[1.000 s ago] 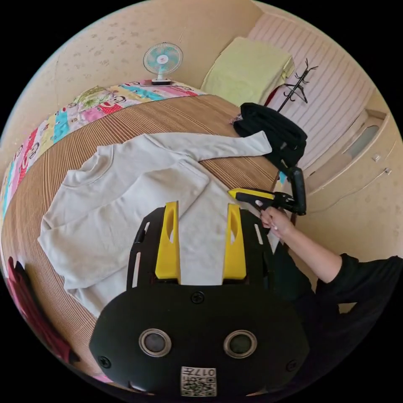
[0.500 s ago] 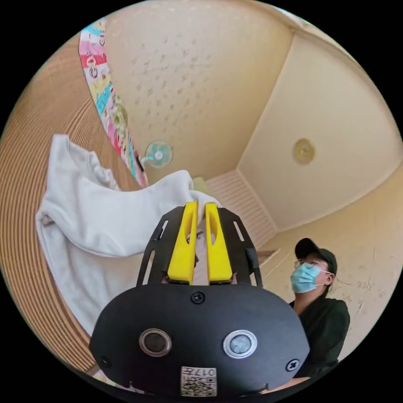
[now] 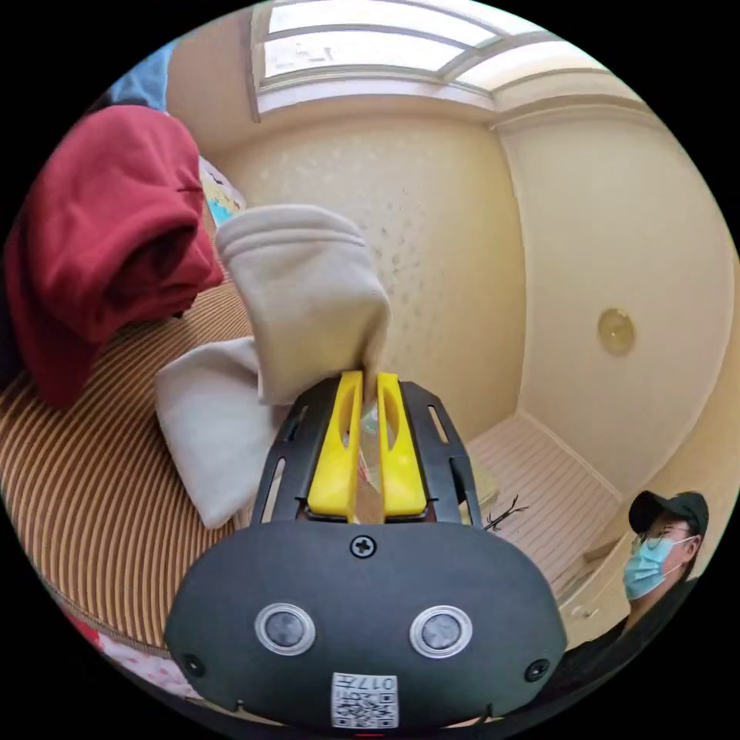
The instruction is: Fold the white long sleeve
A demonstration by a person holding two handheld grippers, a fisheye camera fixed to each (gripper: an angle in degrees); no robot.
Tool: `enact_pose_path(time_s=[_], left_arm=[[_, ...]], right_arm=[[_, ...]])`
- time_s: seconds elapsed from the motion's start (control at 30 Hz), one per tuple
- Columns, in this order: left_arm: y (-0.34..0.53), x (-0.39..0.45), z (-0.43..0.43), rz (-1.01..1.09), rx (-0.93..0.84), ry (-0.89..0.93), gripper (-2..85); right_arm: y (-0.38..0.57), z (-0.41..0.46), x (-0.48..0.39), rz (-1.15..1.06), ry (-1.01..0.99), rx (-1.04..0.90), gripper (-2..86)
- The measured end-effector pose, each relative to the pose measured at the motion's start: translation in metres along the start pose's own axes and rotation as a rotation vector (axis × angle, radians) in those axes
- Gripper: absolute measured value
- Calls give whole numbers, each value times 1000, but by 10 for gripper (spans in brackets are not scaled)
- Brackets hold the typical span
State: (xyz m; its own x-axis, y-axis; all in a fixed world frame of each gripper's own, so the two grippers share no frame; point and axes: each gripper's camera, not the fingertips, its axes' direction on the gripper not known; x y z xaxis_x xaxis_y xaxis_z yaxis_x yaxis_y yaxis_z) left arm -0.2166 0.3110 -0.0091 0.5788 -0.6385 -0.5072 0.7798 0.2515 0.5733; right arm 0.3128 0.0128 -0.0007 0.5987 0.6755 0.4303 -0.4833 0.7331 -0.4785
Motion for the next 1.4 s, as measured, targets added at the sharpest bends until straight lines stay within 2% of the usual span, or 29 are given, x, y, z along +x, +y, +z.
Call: enact_pose_path(time_s=[0.1,0.17,0.2,0.27,0.37,0.5,0.6,0.67,0.73,0.83,0.87,0.93,1.0,1.07,1.1,1.17,1.23,1.4], left_arm=[[51,50,131,254,-279,-56,42],[117,68,235,391,-563,-19,48],[136,66,258,397,-637,-7,50],[209,42,329,383,-921,11,62],[264,14,349,409,-1079,-67,69],[266,24,308,468,-983,-112,76],[260,34,266,579,-906,-359,75],[264,15,246,675,-887,-635,80],[262,-5,229,654,-837,-762,86],[242,6,196,656,-629,-573,81],[232,14,193,673,-529,-617,87],[217,14,207,680,-446,-724,104],[203,-6,242,683,-509,-814,112],[192,-73,295,555,-796,-1009,94],[190,-87,299,525,-846,-1008,75],[156,-90,258,406,-633,-818,33],[132,-104,224,227,-514,-739,29],[123,-167,161,-105,-435,-527,17]], right_arm=[[-3,-9,-4,4,-3,0,3],[-4,-14,-7,6,-6,-1,3],[-5,-17,-9,6,-6,0,3],[-6,-21,-11,8,-10,1,3],[-9,-28,-13,13,-21,-1,3],[-12,-37,-16,13,-37,4,3],[-15,-42,-19,15,-40,4,3],[-16,-45,-20,17,-40,4,2],[-19,-48,-23,18,-39,3,2],[-21,-52,-25,20,-37,4,2],[-22,-53,-25,20,-37,4,2],[-25,-55,-26,24,-37,5,2],[-27,-57,-26,27,-37,5,2],[-29,-59,-26,30,-41,4,2],[-30,-60,-26,31,-42,5,2],[-33,-61,-26,32,-40,5,2],[-36,-62,-25,31,-40,6,3],[-43,-65,-22,33,-43,5,3]])
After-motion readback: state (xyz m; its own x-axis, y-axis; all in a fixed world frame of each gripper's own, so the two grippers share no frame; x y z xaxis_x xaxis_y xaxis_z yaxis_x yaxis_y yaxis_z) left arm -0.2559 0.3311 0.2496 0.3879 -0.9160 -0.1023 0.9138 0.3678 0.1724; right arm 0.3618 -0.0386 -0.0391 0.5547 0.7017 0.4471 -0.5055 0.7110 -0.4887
